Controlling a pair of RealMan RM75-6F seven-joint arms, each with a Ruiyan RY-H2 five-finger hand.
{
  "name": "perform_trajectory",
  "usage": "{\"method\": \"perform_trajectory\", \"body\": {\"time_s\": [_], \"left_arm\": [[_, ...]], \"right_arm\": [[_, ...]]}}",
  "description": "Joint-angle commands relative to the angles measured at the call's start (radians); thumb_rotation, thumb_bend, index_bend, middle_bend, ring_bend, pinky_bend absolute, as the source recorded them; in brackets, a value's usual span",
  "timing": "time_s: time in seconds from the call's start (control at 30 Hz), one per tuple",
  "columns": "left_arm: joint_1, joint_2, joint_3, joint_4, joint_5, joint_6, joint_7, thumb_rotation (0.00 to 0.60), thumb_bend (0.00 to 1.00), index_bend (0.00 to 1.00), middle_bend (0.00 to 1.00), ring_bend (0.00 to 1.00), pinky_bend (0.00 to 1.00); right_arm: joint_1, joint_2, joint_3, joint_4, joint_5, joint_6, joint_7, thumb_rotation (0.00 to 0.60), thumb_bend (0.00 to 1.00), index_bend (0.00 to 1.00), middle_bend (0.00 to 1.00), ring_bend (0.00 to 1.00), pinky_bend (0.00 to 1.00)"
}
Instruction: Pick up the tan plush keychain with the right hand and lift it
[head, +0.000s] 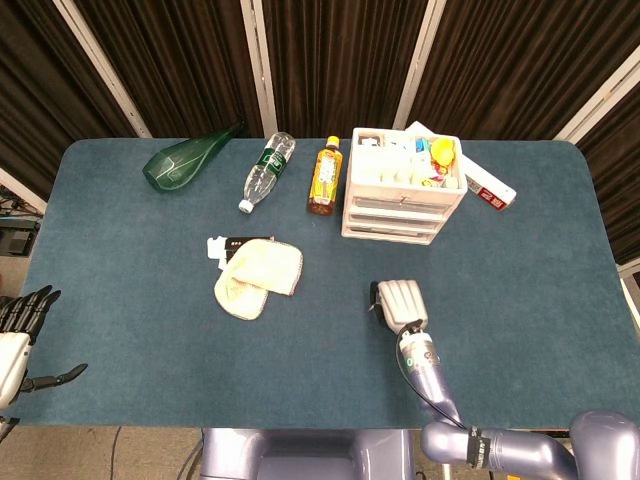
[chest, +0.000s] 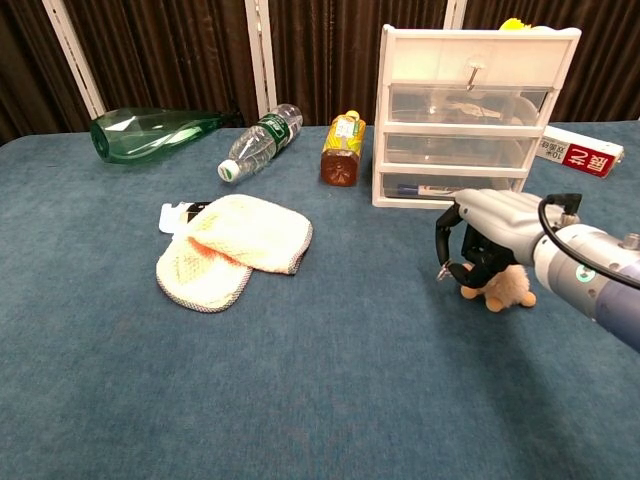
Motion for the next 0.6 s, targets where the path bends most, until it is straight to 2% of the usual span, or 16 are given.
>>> {"method": "perform_trajectory", "body": {"time_s": [0.03,0.4,0.6], "left_arm": [[0.0,0.0,0.0,-0.001,-0.001,-0.001,0.001,0.476,0.06,0.0,0.0,0.0,0.0],[0.0,0.0,-0.001,-0.001,-0.001,0.002,-0.002,0.471,0.06,0.0,0.0,0.0,0.0],[0.001,0.002,-0.002,-0.001,-0.001,0.002,-0.005,0.474,0.06,0.0,0.0,0.0,0.0]], "right_arm": [[0.001,0.003,0.003,-0.004,-0.003,0.003,0.001,0.6,0.45,0.61,1.0,1.0,1.0],[0.009,0.014,0.024,-0.025,-0.013,0.026,-0.004,0.6,0.47,0.61,1.0,1.0,1.0],[0.022,0.031,0.062,-0.041,-0.035,0.06,-0.007,0.6,0.48,0.62,1.0,1.0,1.0]]}}
